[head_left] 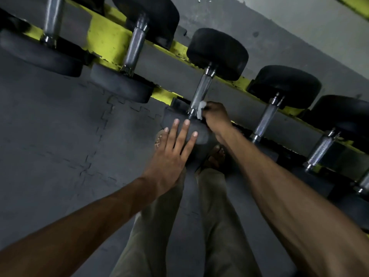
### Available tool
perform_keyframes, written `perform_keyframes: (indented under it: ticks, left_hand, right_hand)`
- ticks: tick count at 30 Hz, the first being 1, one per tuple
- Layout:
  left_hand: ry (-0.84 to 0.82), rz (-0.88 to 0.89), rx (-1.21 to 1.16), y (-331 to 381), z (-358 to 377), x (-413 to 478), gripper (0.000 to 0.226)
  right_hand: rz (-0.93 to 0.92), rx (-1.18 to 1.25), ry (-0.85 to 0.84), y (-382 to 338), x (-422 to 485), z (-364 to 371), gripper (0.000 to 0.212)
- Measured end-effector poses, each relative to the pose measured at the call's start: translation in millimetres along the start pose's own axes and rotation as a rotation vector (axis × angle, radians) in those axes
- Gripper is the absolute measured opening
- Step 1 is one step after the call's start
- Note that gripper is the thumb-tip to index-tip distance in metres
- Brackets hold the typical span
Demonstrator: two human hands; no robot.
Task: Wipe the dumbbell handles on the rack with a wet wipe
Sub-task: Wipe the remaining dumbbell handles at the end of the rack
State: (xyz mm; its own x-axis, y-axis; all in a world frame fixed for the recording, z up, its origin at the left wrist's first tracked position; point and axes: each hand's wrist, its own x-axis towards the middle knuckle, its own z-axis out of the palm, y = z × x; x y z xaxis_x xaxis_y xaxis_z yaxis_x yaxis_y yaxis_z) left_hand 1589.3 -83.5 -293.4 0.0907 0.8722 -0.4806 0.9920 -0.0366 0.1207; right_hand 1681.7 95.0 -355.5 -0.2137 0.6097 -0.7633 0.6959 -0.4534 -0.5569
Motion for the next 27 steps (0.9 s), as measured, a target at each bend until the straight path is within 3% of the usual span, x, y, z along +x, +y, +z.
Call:
perform_keyframes:
  ticks: [3, 9, 13, 18, 22, 27]
  left_hand:
    - [-0.018, -0.002, -0.012, 1, -1, 0, 0.093]
    - [-0.026, 0.04, -0.01, -6, -4, -3, 0.1]
    - [-0.048, 0.055, -0.015, -7, -10, -4, 0.1]
    - [-0.05, 0.063, -0.005, -7, -9, -4, 0.102]
    - [-0.024, 0.052, -0.031, -7, -6, -4, 0.097]
    - [-0.051, 0.054, -0.003, -6, -10, -3, 0.098]
  right_hand:
    - [0.21, 0.392, 0.037, -16, 21, -2, 0.019]
    - [0.24, 1.123, 0.031, -51, 53, 0, 0.038]
    - [0.205, 1.143, 0.164, -46, 40, 12, 0.035]
    - [0.254, 1.239, 0.178, -57, 51, 5, 0.029]
    - [0.155, 1.02, 0.34, -49, 45, 17, 0.023]
    - [-0.103, 0.236, 0.751, -45, 24, 27, 0.017]
